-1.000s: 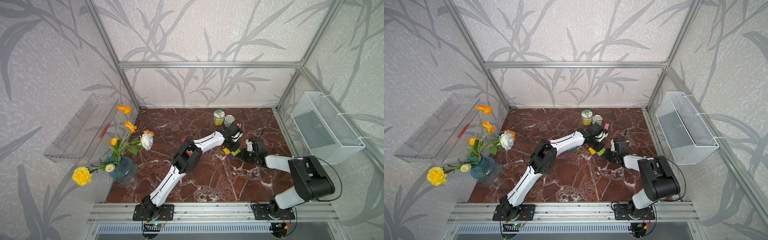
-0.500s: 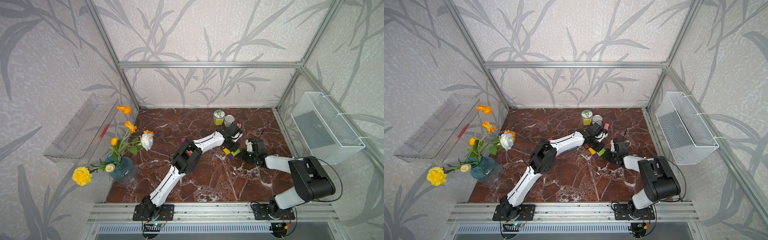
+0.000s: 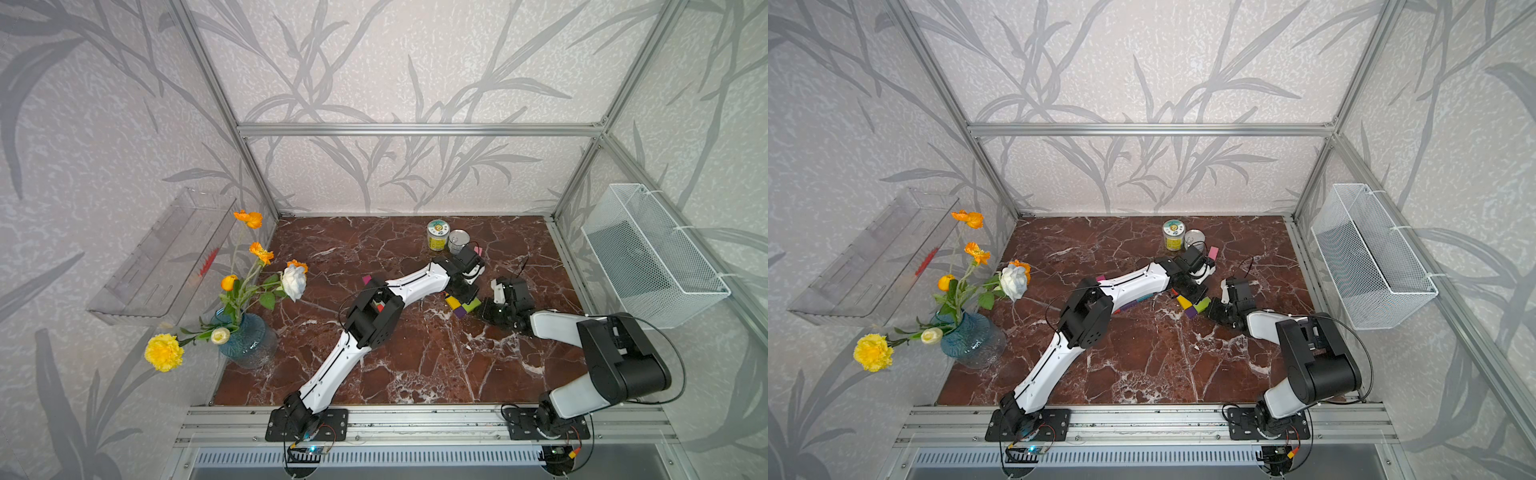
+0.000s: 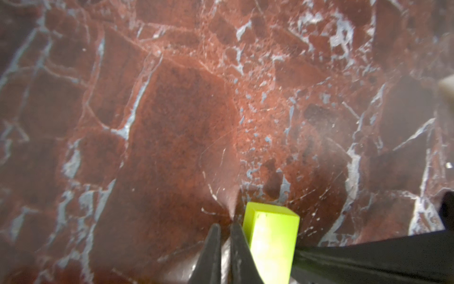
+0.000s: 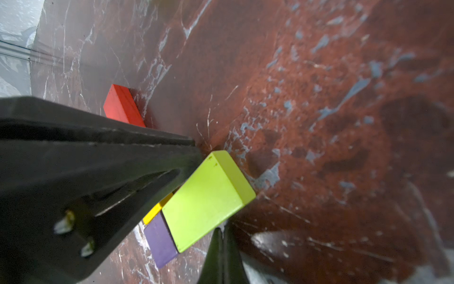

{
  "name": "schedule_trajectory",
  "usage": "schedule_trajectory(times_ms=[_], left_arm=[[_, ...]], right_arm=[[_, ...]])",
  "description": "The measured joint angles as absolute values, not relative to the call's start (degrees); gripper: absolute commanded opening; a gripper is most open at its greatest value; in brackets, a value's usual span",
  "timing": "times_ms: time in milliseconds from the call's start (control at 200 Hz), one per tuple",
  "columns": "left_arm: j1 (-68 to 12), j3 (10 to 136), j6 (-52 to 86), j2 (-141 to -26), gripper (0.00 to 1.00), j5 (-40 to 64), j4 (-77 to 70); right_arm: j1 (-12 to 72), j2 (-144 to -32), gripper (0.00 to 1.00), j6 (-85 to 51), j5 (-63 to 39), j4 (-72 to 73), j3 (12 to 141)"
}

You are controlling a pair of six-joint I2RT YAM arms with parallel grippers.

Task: Assemble the letter v with building blocks
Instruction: Assemble the building block at the center of the board, then pick up the building block from the center of the board.

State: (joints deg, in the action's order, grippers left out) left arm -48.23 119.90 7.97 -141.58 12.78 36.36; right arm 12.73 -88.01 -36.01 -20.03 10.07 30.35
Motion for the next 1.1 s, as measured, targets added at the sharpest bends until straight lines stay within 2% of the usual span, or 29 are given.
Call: schedule_trajectory(times_ms=[305, 410, 595, 915, 1100], left_arm=[[-46.17, 121.47, 7.49, -141.75, 0.13, 8.95, 36.4], [-45.36, 115.28, 7.53, -138.34, 0.16, 9.02, 30.55], [-44.03, 102.59, 8.45, -126.61, 0.25, 9.32, 21.71], [-42.11, 91.66, 9.21, -109.54, 0.36, 11.49, 11.53], [-41.21, 87.88, 9.13, -105.27, 0.4, 11.73, 11.16]], right_arm=[[12.82, -80.6, 0.0, -34.81, -16.01, 1.1, 29.45], [12.82, -75.7, 0.0, -33.19, -13.1, -3.18, 30.15], [12.82, -71.22, 0.1, -28.6, -7.22, -8.69, 35.59], [12.75, -76.34, 0.26, -22.26, -3.46, -11.88, 48.36], [12.14, -83.48, 0.27, -19.9, -4.03, -12.32, 56.47]])
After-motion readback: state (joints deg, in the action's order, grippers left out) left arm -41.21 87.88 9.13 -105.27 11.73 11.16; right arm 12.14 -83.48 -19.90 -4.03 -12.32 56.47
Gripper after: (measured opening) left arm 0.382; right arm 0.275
